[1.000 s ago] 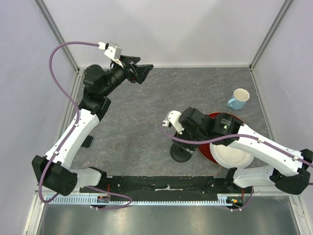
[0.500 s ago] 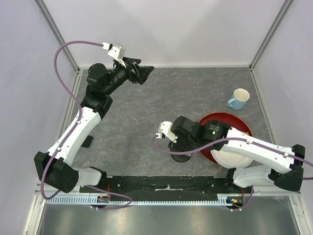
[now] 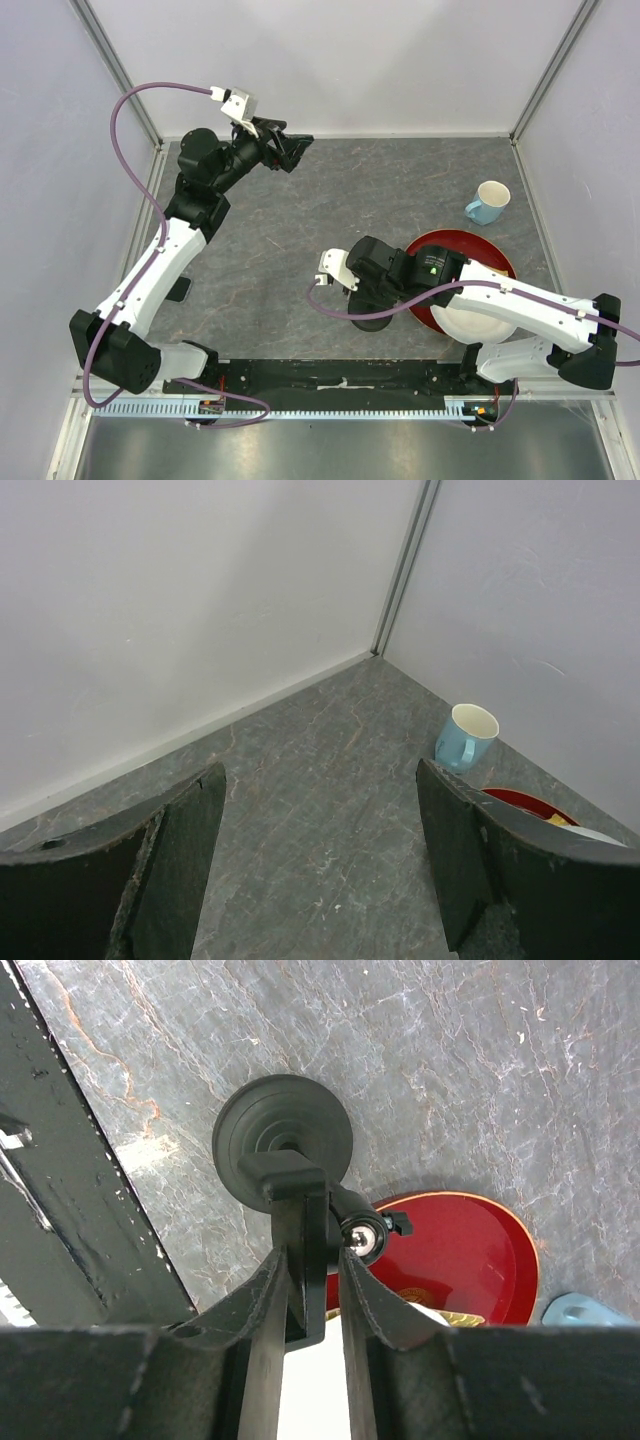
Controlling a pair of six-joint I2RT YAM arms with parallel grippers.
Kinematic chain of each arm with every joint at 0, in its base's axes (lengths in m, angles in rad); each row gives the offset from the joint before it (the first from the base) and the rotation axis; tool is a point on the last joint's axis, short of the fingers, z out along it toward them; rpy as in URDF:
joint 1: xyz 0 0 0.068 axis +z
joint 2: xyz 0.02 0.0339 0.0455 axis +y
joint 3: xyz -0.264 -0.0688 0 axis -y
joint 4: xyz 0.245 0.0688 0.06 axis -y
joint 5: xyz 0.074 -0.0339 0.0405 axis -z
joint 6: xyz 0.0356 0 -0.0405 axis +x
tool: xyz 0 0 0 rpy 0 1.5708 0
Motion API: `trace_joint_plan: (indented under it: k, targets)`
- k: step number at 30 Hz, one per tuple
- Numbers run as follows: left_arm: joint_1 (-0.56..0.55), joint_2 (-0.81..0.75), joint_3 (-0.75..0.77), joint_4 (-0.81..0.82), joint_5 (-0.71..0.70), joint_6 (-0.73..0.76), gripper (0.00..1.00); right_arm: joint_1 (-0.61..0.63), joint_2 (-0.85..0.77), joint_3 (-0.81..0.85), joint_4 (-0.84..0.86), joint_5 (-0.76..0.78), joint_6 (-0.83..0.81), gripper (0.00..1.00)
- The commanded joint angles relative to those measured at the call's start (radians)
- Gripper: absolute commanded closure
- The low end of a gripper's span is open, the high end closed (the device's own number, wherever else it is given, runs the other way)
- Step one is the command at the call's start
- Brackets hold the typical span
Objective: Place the phone on the phone stand
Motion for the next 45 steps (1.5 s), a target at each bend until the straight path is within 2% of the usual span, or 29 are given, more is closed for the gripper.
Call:
trace_joint_plan:
  k: [1,4,8,14,18,23,24,27,35,39,45]
  targets:
    - [-0.003,-0.004,0.049,0.001,-0.018,0.047,0.17,0.012,0.023,-0.025,0.027,-0.042,0.002,0.58]
    - [-0.003,-0.001,0.048,0.001,-0.014,0.047,0.17,0.012,0.016,-0.028,0.033,0.007,0.011,0.45]
    - [-0.003,-0.001,0.051,0.001,-0.009,0.047,0.17,0.012,0.016,-0.04,0.039,0.048,0.015,0.41]
    - [-0.003,-0.001,0.049,0.001,-0.009,0.049,0.17,0.012,0.031,-0.057,0.059,0.058,0.023,0.41]
    - [-0.003,-0.001,0.048,0.001,-0.014,0.051,0.17,0.012,0.033,-0.054,0.065,0.063,0.023,0.5]
    - [-0.004,0.001,0.048,0.001,-0.027,0.057,0.17,0.011,0.04,-0.06,0.092,0.1,0.032,0.69]
    - [-0.004,0.003,0.045,0.001,-0.03,0.06,0.17,0.012,0.048,-0.058,0.099,0.106,0.034,0.73]
    - [-0.004,0.003,0.043,0.001,-0.05,0.067,0.16,0.011,0.068,-0.048,0.112,0.146,0.038,1.0]
    - [-0.004,0.006,0.041,-0.011,-0.096,0.092,0.16,0.007,0.005,-0.046,0.256,0.304,-0.018,1.0]
    - [-0.004,0.009,0.041,-0.013,-0.104,0.097,0.16,-0.025,-0.039,-0.083,0.373,0.189,-0.167,1.0]
    - [-0.004,0.007,0.038,-0.02,-0.144,0.121,0.16,-0.21,0.062,-0.011,0.412,-0.041,-0.27,1.0]
